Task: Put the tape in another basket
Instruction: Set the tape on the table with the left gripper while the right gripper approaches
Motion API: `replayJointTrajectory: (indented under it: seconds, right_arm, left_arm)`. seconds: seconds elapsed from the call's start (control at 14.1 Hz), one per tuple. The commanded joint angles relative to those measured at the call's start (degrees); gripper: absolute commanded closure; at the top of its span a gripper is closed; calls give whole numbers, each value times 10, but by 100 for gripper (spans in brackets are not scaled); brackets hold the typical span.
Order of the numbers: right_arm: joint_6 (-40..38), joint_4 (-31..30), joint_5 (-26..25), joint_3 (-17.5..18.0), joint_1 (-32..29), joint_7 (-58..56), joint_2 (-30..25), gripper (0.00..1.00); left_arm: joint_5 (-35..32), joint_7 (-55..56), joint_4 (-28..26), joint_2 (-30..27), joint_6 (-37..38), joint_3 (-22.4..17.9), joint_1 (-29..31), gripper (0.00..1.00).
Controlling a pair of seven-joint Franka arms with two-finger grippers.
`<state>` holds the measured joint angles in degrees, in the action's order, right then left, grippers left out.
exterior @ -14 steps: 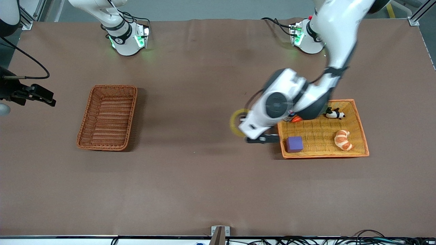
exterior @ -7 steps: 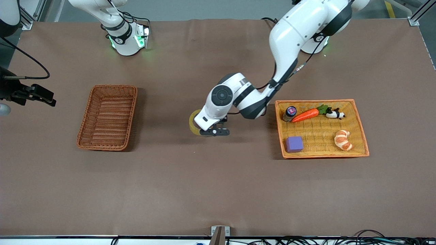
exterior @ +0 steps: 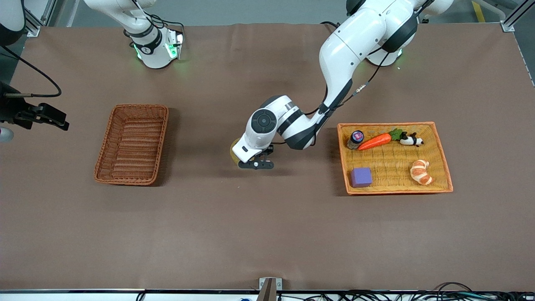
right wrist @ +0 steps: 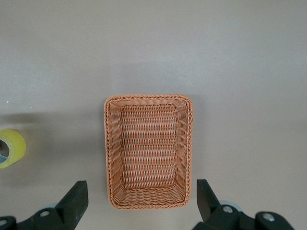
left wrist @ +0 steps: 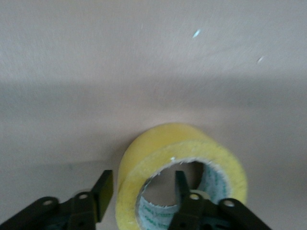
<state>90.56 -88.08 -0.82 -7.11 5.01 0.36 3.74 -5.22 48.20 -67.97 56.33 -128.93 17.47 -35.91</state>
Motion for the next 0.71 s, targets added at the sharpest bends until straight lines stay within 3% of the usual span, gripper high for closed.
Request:
replayJointTrajectory:
  seconds: [0.0, 0.28, 0.43, 0.64]
  right_arm:
    - [2, -12, 10, 4, 5, -5, -9, 0]
    - [15, -61, 10, 81, 36, 2, -1, 0]
    - [93, -124, 10, 128, 38, 53, 1, 0]
    - [205, -187, 10, 209, 41, 174, 39, 0]
  left_arm:
    - [-3, 17, -2, -35, 8, -3, 21, 0]
    - [-3, 14, -27, -129, 122, 3, 91, 0]
    - [-7, 6, -34, -161, 192, 2, 123, 0]
    - [-10, -62, -121, -255, 214, 1, 186, 0]
